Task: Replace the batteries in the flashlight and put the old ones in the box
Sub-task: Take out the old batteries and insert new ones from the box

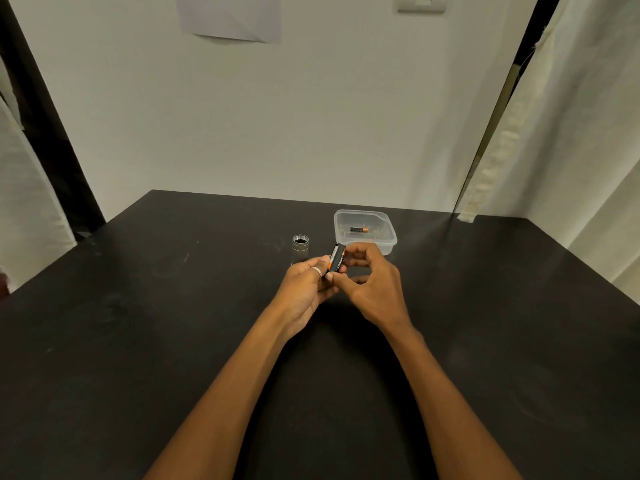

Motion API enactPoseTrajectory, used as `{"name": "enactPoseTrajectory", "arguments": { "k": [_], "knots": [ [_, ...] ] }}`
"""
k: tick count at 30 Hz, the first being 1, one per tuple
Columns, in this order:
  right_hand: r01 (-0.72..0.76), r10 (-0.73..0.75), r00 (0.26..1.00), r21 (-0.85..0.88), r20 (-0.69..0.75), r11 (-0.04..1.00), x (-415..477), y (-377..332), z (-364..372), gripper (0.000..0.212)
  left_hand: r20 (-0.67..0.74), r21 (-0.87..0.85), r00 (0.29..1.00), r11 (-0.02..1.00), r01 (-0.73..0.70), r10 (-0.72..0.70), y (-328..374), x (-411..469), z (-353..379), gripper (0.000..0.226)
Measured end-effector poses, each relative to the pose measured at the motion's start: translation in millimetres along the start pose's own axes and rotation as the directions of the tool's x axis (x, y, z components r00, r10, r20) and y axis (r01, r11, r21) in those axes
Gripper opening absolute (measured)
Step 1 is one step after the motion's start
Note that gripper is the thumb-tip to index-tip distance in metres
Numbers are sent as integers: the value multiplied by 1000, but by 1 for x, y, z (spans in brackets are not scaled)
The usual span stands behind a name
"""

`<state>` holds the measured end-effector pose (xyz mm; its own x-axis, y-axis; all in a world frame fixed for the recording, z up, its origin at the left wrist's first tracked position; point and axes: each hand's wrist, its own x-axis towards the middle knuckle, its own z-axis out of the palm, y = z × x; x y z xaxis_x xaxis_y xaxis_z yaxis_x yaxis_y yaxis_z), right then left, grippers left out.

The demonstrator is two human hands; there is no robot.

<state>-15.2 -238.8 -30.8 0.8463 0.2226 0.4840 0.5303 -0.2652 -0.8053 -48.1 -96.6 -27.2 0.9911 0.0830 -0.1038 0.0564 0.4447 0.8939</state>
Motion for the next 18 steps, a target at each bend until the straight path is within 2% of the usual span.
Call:
{"name": "enactPoseTrajectory", "arguments": {
  "k": [9, 18],
  "knots": [
    [-2, 2, 1000, -9, -7, 1000, 0, 2, 0, 47, -4, 55, 1000, 998, -24, 25, -3, 0, 0, 23],
    [-10, 10, 999, 20, -31, 1000, 0, -1, 3, 48, -40, 58, 998, 997, -45, 48, -2, -1, 2, 29]
  ]
}}
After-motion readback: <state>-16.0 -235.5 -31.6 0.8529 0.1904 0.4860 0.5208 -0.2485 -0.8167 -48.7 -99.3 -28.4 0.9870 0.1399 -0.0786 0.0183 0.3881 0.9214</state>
